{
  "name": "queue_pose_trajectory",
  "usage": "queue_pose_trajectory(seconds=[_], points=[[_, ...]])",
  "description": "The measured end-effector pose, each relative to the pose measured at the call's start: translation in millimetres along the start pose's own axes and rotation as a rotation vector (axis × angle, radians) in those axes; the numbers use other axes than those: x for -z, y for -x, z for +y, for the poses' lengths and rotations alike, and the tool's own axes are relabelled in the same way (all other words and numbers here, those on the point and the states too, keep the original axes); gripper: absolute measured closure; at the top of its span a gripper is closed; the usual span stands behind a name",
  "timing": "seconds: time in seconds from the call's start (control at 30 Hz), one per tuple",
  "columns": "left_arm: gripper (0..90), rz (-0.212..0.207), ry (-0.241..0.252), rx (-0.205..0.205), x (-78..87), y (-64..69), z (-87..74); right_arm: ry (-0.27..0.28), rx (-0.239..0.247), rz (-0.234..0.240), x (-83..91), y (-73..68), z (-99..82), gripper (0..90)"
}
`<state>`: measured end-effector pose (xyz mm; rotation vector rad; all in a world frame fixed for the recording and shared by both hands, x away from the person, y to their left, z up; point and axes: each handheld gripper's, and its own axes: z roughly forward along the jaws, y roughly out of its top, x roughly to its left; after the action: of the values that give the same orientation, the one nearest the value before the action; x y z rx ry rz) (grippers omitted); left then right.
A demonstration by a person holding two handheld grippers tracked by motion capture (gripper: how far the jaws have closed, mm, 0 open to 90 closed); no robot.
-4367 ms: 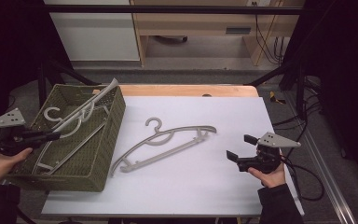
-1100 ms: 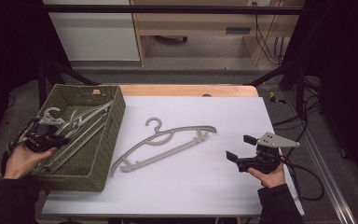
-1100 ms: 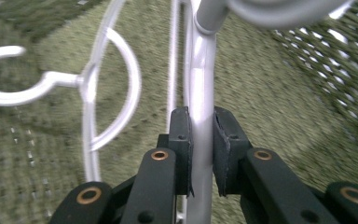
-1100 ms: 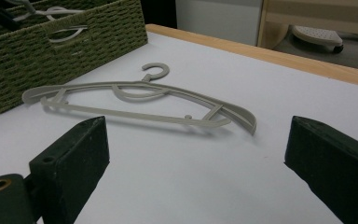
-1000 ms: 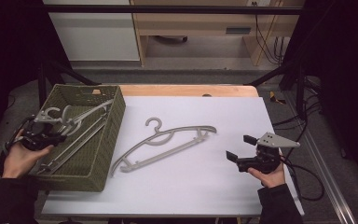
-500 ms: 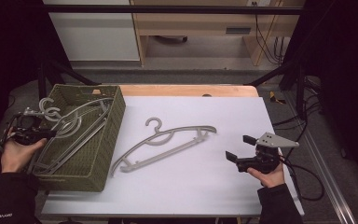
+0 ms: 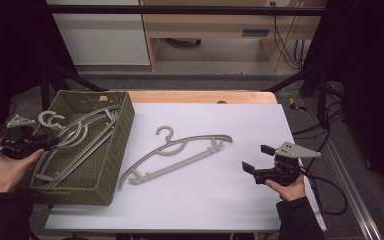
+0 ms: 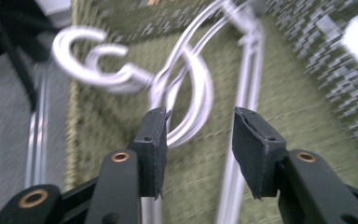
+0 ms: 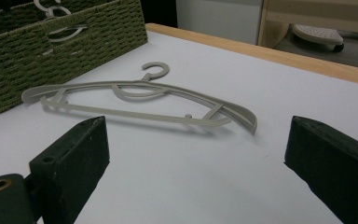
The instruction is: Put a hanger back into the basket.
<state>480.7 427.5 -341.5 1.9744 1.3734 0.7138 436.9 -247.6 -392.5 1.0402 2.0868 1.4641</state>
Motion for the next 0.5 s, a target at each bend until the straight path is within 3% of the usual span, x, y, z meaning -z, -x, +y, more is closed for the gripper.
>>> queue_pose_trajectory(seconds=[0.17,0.4,0.5], points=[[44.7,-0.061,0.111,-0.004,9.9,21.1,4.3,0.002,-0.001,-0.001,0.4,0.2,0.3,6.6],[37.5,-0.152,0.211,-0.034,16.3,59.4,11.5,0.003,-0.002,-0.002,2.1,1.1,0.6,6.5],[32.3,-0.200,0.233,-0.053,14.6,79.5,14.4,0.005,-0.004,-0.004,1.6,0.9,0.7,6.5]])
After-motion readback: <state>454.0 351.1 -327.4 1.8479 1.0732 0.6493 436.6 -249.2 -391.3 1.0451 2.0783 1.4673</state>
